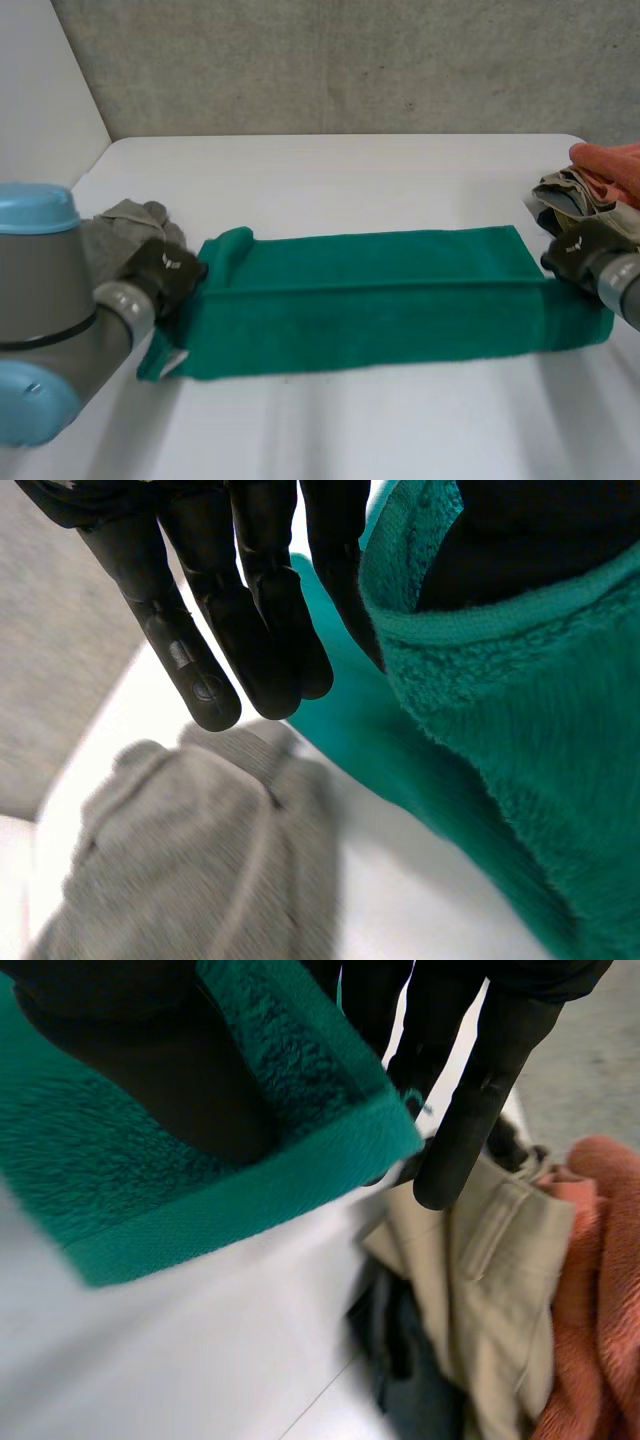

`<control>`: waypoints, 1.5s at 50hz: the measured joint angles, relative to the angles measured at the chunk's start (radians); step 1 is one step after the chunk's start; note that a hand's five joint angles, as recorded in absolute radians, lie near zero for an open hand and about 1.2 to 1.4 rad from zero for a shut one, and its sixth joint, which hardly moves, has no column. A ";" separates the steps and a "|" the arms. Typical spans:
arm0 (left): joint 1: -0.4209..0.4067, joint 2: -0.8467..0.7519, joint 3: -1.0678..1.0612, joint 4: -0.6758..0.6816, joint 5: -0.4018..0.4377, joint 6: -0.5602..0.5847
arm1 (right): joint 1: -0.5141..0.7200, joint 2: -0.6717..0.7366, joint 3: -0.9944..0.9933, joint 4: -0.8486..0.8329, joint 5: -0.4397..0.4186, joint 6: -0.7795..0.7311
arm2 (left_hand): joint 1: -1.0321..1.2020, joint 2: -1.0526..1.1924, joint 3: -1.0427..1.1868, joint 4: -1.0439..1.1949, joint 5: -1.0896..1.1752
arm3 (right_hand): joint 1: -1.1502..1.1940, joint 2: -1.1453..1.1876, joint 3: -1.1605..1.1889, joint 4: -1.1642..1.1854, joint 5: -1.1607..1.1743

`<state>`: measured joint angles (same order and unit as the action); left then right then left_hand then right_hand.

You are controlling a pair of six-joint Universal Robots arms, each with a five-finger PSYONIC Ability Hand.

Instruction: Fold the laundry.

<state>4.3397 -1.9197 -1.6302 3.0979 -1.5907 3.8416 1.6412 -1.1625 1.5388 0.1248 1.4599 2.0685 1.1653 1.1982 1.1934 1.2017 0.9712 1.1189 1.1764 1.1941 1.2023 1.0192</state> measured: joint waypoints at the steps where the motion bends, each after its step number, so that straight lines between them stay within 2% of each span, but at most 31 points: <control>1: 0.000 -0.010 0.009 0.011 0.000 0.001 | 0.001 0.006 -0.006 -0.007 0.001 0.005 | 0.000 0.000 0.000 0.000 0.000 | 0.000 0.000 0.000 0.000 0.000; 3: 0.000 -0.083 0.071 0.079 -0.001 0.010 | 0.017 0.066 -0.063 -0.069 0.005 0.041 | 0.000 0.000 0.000 0.000 0.000 | 0.000 0.000 0.000 0.000 0.000; 7: 0.000 -0.150 0.138 0.134 0.000 0.033 | 0.034 0.118 -0.117 -0.127 0.007 0.059 | 0.000 0.000 0.000 0.000 0.000 | 0.000 0.000 0.000 0.000 0.001; 11: -0.001 -0.234 0.278 0.231 0.002 0.093 | 0.070 0.194 -0.233 -0.247 0.013 0.068 | 0.000 0.000 0.000 0.000 0.000 | 0.000 0.000 0.000 0.000 0.002; 17: 0.018 -0.297 0.579 0.504 0.002 0.153 | 0.117 0.257 -0.517 -0.527 0.077 0.132 | 0.000 0.000 0.001 0.000 0.000 | 0.000 0.000 0.000 0.000 0.002; 22: 0.035 -0.284 0.708 0.643 0.001 0.096 | 0.126 0.227 -0.633 -0.690 0.116 0.240 | 0.000 0.000 0.001 0.000 0.000 | 0.000 0.000 0.000 0.000 0.005; 27: 0.055 -0.238 0.712 0.670 0.002 -0.008 | 0.125 0.188 -0.638 -0.719 0.126 0.313 | 0.000 0.000 0.001 0.000 0.000 | 0.000 0.000 0.000 0.000 0.007; 33: 0.078 -0.202 0.565 0.624 0.018 -0.073 | 0.122 0.180 -0.564 -0.653 0.120 0.333 | 0.000 0.000 0.001 0.000 0.000 | 0.000 0.000 0.000 0.000 0.007; 46: 0.071 -0.194 0.153 0.581 0.075 -0.066 | 0.114 0.251 -0.357 -0.406 0.055 0.318 | 0.000 0.001 0.001 0.000 0.000 | 0.000 0.000 0.000 0.000 0.012; 51: 0.059 -0.103 -0.038 0.497 0.075 -0.062 | 0.107 0.214 -0.231 -0.270 0.023 0.301 | 0.000 0.001 0.001 0.000 0.000 | 0.000 0.000 0.000 0.000 0.012; 55: 0.056 0.017 -0.163 0.344 0.073 -0.053 | 0.081 0.132 -0.141 -0.134 -0.006 0.248 | 0.000 0.001 0.001 0.000 0.000 | 0.000 0.000 0.000 0.000 0.012; 59: 0.060 0.145 -0.244 0.055 0.068 -0.013 | 0.002 -0.006 -0.046 0.068 -0.029 0.110 | 0.000 0.001 0.001 0.000 0.000 | 0.000 0.000 0.000 0.000 0.012; 65: 0.055 0.239 -0.278 -0.329 0.069 0.034 | -0.092 -0.150 0.053 0.304 -0.050 -0.103 | 0.000 0.001 0.001 0.000 0.000 | 0.000 0.000 0.000 0.000 0.012; 67: 0.051 0.246 -0.273 -0.367 0.070 0.039 | -0.104 -0.169 0.069 0.335 -0.054 -0.140 | 0.000 0.001 0.001 0.000 0.000 | 0.000 0.000 0.000 0.000 0.012; 70: 0.041 0.242 -0.248 -0.372 0.071 0.042 | -0.113 -0.185 0.086 0.352 -0.061 -0.175 | 0.000 0.001 0.001 0.000 0.000 | 0.000 0.000 0.000 0.000 0.012; 75: 0.028 0.166 -0.157 -0.209 0.066 0.044 | -0.106 -0.147 0.073 0.257 -0.067 -0.133 | 0.000 0.001 0.001 0.000 0.000 | 0.000 0.000 0.000 0.000 0.012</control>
<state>4.3677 -1.7532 -1.7873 2.8886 -1.5244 3.8857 1.5356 -1.3091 1.6118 0.3815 1.3928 1.9352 1.1652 1.1990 1.1944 1.2021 0.9712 1.1189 1.1764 1.1942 1.2025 1.0309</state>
